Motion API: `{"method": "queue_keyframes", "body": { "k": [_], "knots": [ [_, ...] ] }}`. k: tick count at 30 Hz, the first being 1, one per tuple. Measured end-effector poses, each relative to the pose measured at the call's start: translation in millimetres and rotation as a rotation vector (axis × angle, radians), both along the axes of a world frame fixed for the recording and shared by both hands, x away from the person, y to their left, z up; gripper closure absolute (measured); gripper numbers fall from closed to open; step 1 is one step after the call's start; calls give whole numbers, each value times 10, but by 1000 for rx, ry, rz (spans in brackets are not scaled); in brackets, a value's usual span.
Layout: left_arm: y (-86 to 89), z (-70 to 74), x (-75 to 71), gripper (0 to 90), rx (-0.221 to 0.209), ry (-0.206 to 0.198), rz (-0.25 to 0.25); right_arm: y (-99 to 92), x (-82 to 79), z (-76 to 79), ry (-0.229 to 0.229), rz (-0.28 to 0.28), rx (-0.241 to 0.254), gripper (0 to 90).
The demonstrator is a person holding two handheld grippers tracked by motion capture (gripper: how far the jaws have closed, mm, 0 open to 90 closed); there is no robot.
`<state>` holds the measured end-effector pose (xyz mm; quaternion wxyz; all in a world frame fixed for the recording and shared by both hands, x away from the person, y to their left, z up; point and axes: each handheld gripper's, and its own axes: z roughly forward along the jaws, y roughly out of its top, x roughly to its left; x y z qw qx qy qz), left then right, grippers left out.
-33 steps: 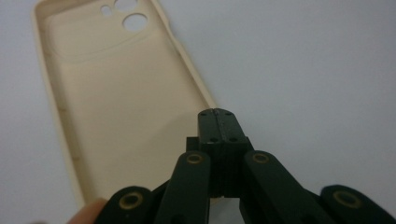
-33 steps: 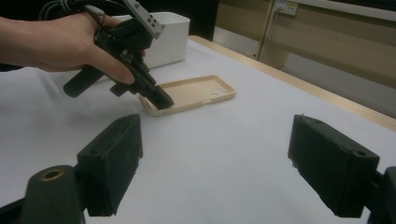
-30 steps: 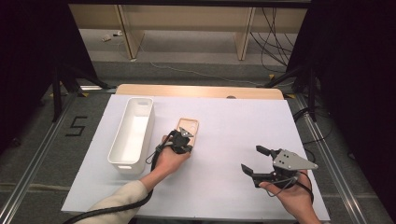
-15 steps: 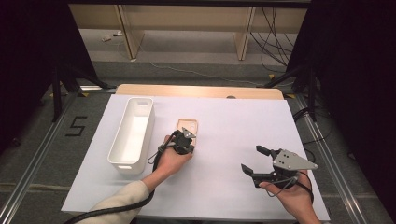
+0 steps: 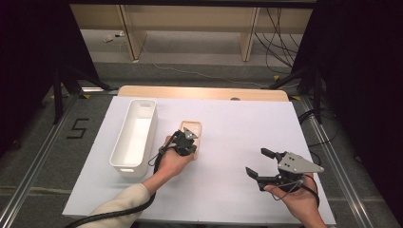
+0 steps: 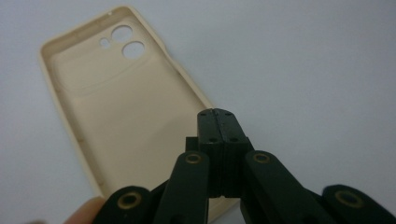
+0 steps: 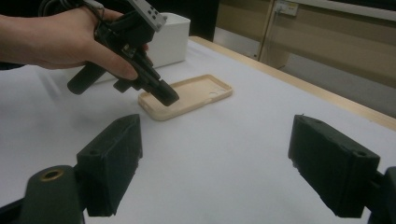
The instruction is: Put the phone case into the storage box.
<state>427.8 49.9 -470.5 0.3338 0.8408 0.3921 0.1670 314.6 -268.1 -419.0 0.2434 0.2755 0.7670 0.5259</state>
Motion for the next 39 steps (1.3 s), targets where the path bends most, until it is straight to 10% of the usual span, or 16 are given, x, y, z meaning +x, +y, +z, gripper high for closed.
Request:
{"method": "queue_keyframes", "body": {
  "k": [17, 25, 39],
  "knots": [
    [141, 256, -105, 626, -3, -114, -49, -3, -3, -2, 7, 0, 3, 186],
    [189, 412, -162, 422, 50, -196, -141, 1, 1, -7, 7, 6, 8, 185],
    [210, 430, -217, 191, 234, -200, -303, 0, 0, -11, 6, 5, 10, 183]
  ]
}}
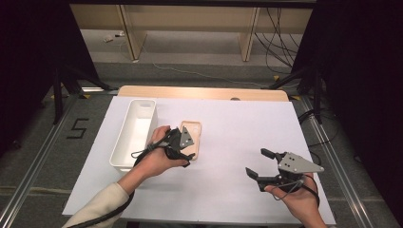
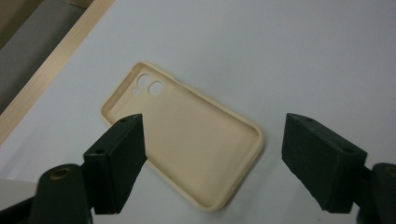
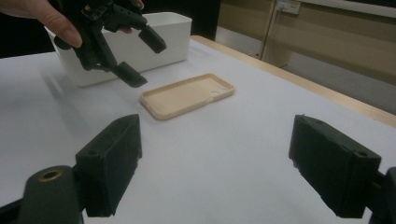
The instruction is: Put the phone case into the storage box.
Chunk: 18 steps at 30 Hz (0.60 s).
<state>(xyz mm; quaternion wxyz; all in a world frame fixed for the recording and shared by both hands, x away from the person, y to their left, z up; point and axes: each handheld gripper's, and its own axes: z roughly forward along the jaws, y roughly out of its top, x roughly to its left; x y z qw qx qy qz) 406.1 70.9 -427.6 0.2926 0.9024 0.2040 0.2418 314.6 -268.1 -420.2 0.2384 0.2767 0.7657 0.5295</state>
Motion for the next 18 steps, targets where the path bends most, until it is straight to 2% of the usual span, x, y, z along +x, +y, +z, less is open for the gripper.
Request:
{"method": "queue_keyframes", "body": {
  "k": [1, 2, 3, 5, 7, 10, 12, 18],
  "knots": [
    [-8, -13, -5, 181, -13, -3, -6, 0, -1, -1, 1, 1, 0, 182],
    [-1, -1, -3, 174, 19, -1, -27, -2, 2, -1, -5, 2, -5, 182],
    [-4, 1, -9, 161, 28, -1, -36, -9, -8, 7, 3, 4, -15, 182],
    [-1, 23, -1, 156, 58, -6, -57, 5, -7, -3, 4, 12, 13, 181],
    [-7, 21, -6, 145, 72, -2, -75, -20, -23, 13, 19, 0, -22, 181],
    [-6, 17, -8, 111, 92, 2, -94, -12, -15, -1, 6, 5, 7, 180],
    [0, 18, -3, 95, 103, 4, -103, -14, -17, -1, 5, 6, 7, 180],
    [2, 62, 10, 45, 98, -6, -102, -23, -29, 0, 3, -9, -1, 180]
  ]
}}
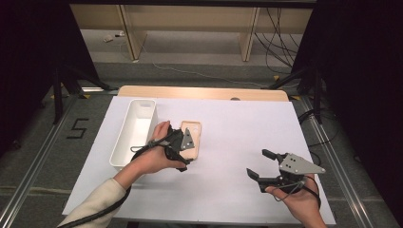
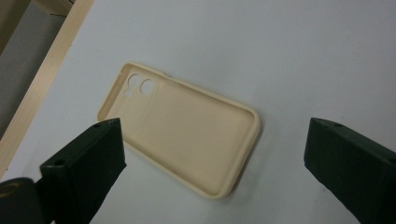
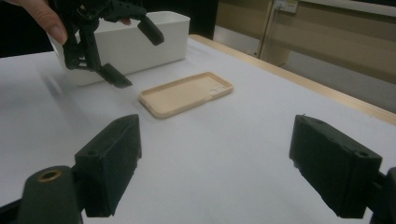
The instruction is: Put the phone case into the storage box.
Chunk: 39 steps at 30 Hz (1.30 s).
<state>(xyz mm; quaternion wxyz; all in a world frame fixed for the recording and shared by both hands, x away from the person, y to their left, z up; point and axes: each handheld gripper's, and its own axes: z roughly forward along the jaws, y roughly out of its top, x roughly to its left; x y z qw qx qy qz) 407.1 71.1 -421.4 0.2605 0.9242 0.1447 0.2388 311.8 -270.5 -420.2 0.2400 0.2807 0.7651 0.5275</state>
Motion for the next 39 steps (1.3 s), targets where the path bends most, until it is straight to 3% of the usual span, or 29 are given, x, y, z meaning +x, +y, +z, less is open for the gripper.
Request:
{"method": "queue_keyframes", "body": {
  "k": [14, 18, 30, 32, 39],
  "knots": [
    [-10, 3, 17, 6, 19, -3, -3, -8, -21, -2, 21, -3, 4, 180],
    [-11, -8, 18, 6, 26, -2, -12, -6, -3, -3, -2, -3, -1, 180],
    [-89, -83, 39, 15, 117, -7, -56, 11, 15, -11, -2, 2, -4, 178],
    [-104, -118, 45, 26, 137, 11, -64, -2, -9, 10, 21, 2, -18, 177],
    [-126, -163, 75, 49, 182, 2, -81, 0, -8, 1, 7, 9, -12, 177]
  ]
}}
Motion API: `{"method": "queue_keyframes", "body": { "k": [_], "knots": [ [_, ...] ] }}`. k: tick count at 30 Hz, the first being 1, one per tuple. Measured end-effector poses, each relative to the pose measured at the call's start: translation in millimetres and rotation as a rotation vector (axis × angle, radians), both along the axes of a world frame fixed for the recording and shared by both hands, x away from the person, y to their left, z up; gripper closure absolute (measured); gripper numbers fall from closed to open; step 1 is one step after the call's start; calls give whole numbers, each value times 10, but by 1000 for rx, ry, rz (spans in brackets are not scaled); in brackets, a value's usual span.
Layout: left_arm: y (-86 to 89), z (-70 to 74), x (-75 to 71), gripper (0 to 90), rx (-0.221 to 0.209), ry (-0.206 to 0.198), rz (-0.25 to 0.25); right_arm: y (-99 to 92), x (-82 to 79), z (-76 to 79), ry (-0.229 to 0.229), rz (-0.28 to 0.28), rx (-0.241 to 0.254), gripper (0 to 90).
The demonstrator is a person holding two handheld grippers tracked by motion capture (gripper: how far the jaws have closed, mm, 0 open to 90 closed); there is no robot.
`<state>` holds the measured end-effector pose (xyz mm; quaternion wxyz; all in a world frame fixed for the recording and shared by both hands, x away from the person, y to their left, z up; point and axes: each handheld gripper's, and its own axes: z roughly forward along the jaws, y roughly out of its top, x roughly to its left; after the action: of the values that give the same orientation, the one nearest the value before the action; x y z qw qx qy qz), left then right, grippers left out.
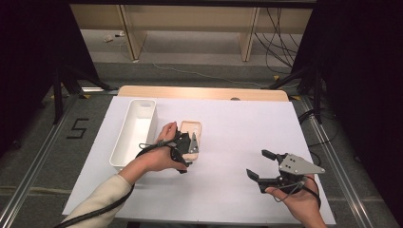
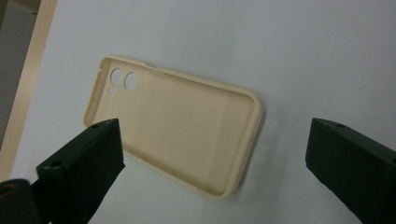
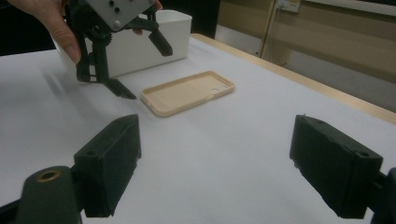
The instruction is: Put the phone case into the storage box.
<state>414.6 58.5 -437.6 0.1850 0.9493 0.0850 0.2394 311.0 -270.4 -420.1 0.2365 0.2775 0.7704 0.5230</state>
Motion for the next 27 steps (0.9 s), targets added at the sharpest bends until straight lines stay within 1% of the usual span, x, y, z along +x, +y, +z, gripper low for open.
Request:
{"method": "queue_keyframes", "body": {
  "k": [3, 4, 5, 6, 7, 8, 9, 10, 11, 12, 13, 14, 15, 16, 17, 19, 20, 23, 24, 25, 26, 27],
  "knots": [
    [-14, -40, 38, 53, 34, -2, -17, 2, 5, -2, -1, 1, -3, 177],
    [-14, -40, 38, 55, 34, -2, -17, 2, 5, -2, -1, 1, -3, 177],
    [-21, -69, 60, 58, 59, -7, -20, 8, 12, -15, -2, -6, 6, 175],
    [-23, -90, 72, 59, 79, -14, -22, 8, 12, -15, -2, -5, 4, 174],
    [-25, -99, 81, 62, 92, -18, -25, 9, 11, -15, -2, -4, 5, 173],
    [-25, -99, 81, 65, 92, -18, -25, 9, 11, -15, -2, -4, 5, 173],
    [-30, -121, 97, 69, 105, -22, -27, -6, -5, 1, 13, -5, -18, 173],
    [-30, -121, 97, 70, 105, -22, -27, -7, -5, 2, 14, -4, -18, 173],
    [-41, -136, 104, 70, 116, -20, -32, 0, 3, -9, 5, 0, -2, 173],
    [-41, -136, 104, 71, 116, -20, -32, 0, 3, -9, 5, 0, -2, 173],
    [-50, -147, 100, 71, 124, -18, -36, -9, -6, 1, 14, -5, -17, 172],
    [-55, -154, 100, 72, 133, -23, -43, -11, -12, 6, 23, -1, -17, 173],
    [-59, -162, 98, 73, 138, -18, -41, -9, -8, 2, 12, -2, -20, 173],
    [-62, -171, 113, 79, 148, -23, -46, -9, -12, 5, 20, 1, -19, 172],
    [-61, -177, 118, 83, 147, -15, -41, -2, -8, -1, 14, 1, -10, 172],
    [-59, -179, 136, 92, 147, -19, -46, -6, -7, 0, 14, 2, -18, 172],
    [-59, -180, 144, 94, 148, -20, -47, 8, 3, -16, 4, 7, -1, 172],
    [-63, -194, 164, 101, 159, -19, -49, 3, 3, -13, 10, 16, -10, 172],
    [-66, -200, 172, 103, 166, -24, -50, 7, 4, -17, 3, 11, -5, 172],
    [-67, -205, 176, 107, 170, -22, -51, 8, 2, -13, 10, 10, -1, 172],
    [-67, -205, 176, 112, 170, -22, -51, 10, 5, -16, -1, 7, 1, 172],
    [-68, -220, 189, 122, 180, -23, -56, -4, -7, -2, 11, 1, -20, 172]
  ]
}}
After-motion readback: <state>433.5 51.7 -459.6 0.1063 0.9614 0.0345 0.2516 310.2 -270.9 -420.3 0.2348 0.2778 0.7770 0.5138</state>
